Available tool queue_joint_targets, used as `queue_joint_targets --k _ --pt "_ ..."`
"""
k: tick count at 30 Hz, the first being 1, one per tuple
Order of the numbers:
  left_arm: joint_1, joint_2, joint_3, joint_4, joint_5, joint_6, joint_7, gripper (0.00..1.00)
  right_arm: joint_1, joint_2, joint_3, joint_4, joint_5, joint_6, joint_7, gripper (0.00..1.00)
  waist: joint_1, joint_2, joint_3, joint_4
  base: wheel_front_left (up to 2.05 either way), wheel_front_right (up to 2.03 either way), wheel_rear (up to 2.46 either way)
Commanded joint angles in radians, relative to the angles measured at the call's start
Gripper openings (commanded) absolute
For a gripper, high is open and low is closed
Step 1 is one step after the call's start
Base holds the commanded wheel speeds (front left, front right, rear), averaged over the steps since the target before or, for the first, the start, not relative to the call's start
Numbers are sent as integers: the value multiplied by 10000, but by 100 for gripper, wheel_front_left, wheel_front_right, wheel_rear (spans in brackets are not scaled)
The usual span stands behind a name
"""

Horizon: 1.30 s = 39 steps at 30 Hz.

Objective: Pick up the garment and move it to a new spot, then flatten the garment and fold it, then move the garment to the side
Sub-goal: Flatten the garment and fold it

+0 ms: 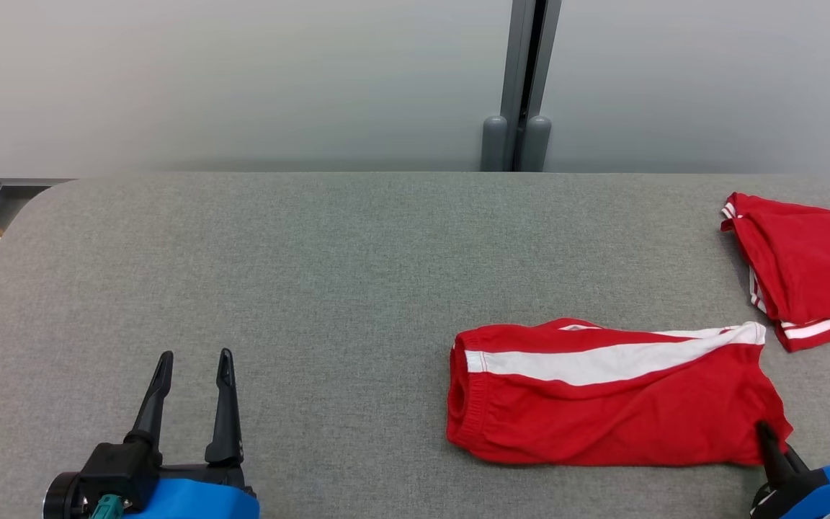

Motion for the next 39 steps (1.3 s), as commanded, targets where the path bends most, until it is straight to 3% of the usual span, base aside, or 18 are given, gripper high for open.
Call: queue_joint_targets --k 1,11,18,29,34,39 --pt "103 -2 1 -30 19 -19 -45 100 111 89 -159 -135 -99 1 -47 0 1 0 -11 -27 0 0 0" --pt "195 -2 85 43 136 -68 -45 100 211 725 -900 -900 -1034 1 -46 0 1 0 -183 -96 0 0 0" --pt "262 -2 186 82 161 -123 -45 100 75 1010 -975 -2254 -1538 1 68 0 1 0 -330 -80 0 0 0" --pt "285 -2 107 102 174 -147 -45 100 -284 1939 -497 -4315 -2496 1 1106 0 1 0 -526 239 0 0 0" --pt "317 -2 66 115 160 -153 -43 100 -375 2572 70 -4447 -2906 1 1456 0 1 0 -550 418 0 0 0" --pt "263 -2 -51 135 131 -172 -45 100 23 2662 836 -4134 -3281 1 1524 0 1 0 -564 705 0 0 0"
